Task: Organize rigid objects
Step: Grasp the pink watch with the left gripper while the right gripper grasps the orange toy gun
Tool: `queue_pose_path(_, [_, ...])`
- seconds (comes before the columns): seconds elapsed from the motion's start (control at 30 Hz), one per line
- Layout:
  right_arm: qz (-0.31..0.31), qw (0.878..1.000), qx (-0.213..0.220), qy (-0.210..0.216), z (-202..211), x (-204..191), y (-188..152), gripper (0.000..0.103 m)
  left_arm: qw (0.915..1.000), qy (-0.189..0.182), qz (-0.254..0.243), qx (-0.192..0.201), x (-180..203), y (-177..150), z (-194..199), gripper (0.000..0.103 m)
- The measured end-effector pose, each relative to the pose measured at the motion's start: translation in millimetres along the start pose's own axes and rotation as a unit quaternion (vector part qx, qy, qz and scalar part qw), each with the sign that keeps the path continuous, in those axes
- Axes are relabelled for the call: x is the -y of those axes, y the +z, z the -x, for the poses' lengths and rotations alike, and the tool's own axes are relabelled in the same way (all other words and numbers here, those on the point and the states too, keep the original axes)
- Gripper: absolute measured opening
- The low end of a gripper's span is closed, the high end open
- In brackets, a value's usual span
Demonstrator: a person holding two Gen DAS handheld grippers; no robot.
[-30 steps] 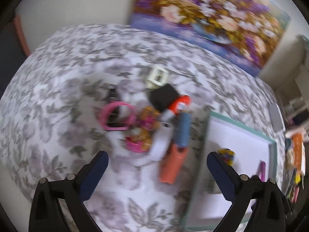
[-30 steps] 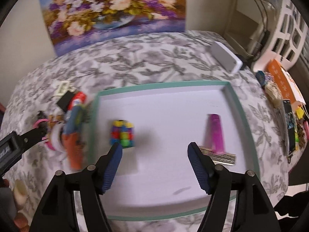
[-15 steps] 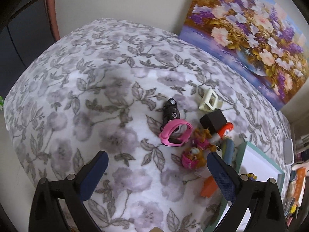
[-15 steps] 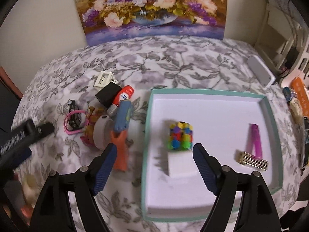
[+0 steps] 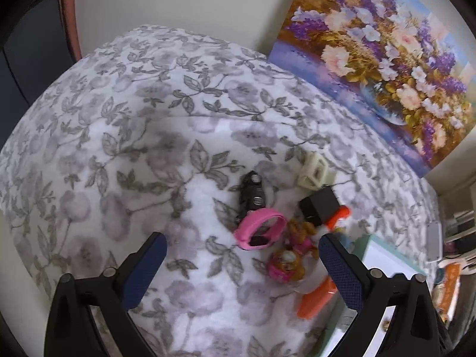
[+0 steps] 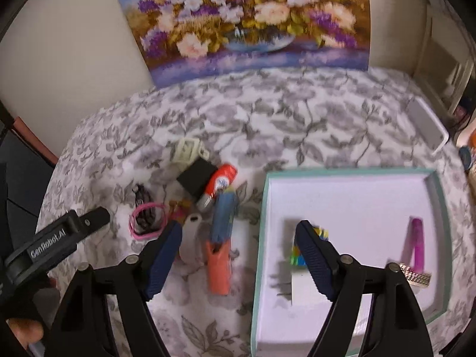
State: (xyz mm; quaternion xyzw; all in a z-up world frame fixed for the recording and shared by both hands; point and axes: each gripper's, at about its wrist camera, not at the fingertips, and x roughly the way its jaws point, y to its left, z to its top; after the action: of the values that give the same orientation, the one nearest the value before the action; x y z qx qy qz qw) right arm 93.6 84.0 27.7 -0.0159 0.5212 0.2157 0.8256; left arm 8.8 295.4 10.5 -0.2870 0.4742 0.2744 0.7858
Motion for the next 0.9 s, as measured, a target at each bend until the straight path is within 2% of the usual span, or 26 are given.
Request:
queue_pose_path(0.2, [-0.002, 1.000, -0.024, 0.016, -19.1, -1.6, -3.1, 0.064, 0.9998, 0.008, 0.006, -0.017, -8.5, 1.7, -23.5, 0.102])
queue_pose_path(0.27, [-0.002, 0.999, -0.038, 0.013, -29.2, -1.3, -2.3, 0.056, 0.9995, 0.017, -0.003, -0.029, -4.5, 0.2, -32.6, 0.098])
queue_pose_path(0.4, [0.009, 0.998, -0.066, 0.004, -47.3, -1.6, 7.8, 0.048, 0.9984, 0.028, -0.009, -0.048, 3.1, 10.4, -49.5, 0.098])
queue_pose_path(0.47, [0.009, 0.997, -0.071, -0.001, -48.7, -1.7, 14.5, 0.047, 0.9984, 0.031, -0.011, -0.046, 6.2, 19.7, -50.7, 0.090])
queue_pose_path(0.6, [0.018, 0.999, -0.046, 0.015, -36.6, -9.3, 19.9, 0.047, 0.9995, 0.017, -0.015, -0.023, 10.4, 27.8, -37.4, 0.089])
queue_pose_path(0.67, [0.024, 0.998, -0.051, 0.013, -39.5, -12.2, 16.3, 0.047, 0.9994, 0.018, -0.024, -0.018, 11.3, 26.1, -35.9, 0.089])
queue_pose_path(0.9, [0.027, 0.996, -0.078, 0.018, -55.9, -16.3, 8.3, 0.044, 0.9987, 0.020, -0.026, -0.038, 10.4, 22.0, -51.8, 0.083])
